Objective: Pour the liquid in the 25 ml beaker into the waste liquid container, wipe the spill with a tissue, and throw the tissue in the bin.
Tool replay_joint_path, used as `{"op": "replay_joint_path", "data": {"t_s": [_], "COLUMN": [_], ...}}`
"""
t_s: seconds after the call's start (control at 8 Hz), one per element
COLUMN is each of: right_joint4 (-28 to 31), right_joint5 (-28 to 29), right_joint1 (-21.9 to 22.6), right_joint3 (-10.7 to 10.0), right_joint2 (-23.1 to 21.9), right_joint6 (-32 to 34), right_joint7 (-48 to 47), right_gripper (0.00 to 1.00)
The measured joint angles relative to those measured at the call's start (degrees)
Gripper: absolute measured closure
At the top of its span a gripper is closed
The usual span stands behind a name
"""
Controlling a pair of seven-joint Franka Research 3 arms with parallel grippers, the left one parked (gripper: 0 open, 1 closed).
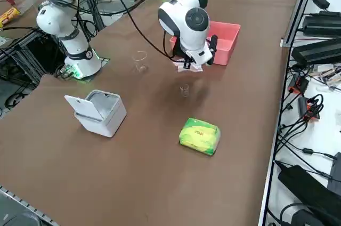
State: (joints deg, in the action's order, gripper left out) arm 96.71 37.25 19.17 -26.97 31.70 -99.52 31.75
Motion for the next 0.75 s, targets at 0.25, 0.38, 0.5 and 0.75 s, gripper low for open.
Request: {"op": "replay_joint_path", "data": {"t_s": [0.25, 0.38, 0.5, 0.75], "right_joint4": [-0.1, -0.2, -0.3, -0.5], "right_joint5": [-5.4, -8.7, -12.2, -20.7], "right_joint1": [0.2, 0.3, 0.3, 0.3], "right_joint3": [-1.6, -2.3, -2.8, -3.0], "right_joint2": [-3.4, -5.6, -8.0, -13.1], "right_joint6": [2.1, 3.1, 3.7, 3.9], "right_joint7": [-0.3, -0.7, -1.0, -1.8], "right_gripper": [0.98, 0.98, 0.98, 0.98]}}
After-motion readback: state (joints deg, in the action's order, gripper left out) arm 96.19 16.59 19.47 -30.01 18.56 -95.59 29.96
